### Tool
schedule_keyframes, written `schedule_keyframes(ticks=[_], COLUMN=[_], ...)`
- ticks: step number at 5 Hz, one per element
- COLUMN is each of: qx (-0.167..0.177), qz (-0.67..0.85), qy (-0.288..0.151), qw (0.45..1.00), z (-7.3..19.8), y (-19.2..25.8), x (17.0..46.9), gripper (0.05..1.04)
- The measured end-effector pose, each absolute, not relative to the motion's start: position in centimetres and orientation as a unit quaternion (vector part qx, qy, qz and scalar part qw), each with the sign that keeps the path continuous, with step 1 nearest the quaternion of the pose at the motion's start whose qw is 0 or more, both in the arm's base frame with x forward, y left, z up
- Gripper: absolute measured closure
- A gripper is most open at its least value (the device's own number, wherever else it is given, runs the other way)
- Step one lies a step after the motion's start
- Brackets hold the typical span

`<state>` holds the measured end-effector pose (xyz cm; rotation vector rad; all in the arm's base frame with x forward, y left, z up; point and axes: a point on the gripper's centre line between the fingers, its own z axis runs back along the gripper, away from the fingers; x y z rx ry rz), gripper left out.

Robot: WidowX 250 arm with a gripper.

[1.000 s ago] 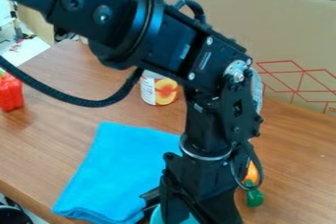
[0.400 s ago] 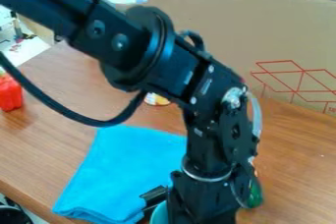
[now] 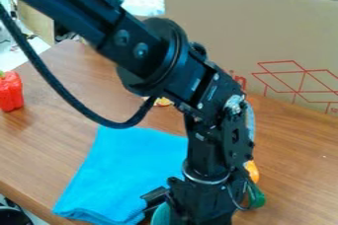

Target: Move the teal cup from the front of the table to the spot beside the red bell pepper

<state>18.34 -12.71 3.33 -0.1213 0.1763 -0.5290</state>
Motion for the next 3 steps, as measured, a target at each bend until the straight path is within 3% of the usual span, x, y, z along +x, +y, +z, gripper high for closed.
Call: schedule_keyframes(ticks=[1, 2, 3], qx=[-0.062, -0.058, -0.049], qz=[-0.265, -0.292, -0.33], qy=[0.087, 0.068, 0.037], qw=[0.958, 0.952, 0.942], z=[3.9, 5.8, 8.5], y=[-13.0, -14.3, -15.6], x=[18.8, 19.5, 21.1], gripper=[0.899, 0.975, 0.983])
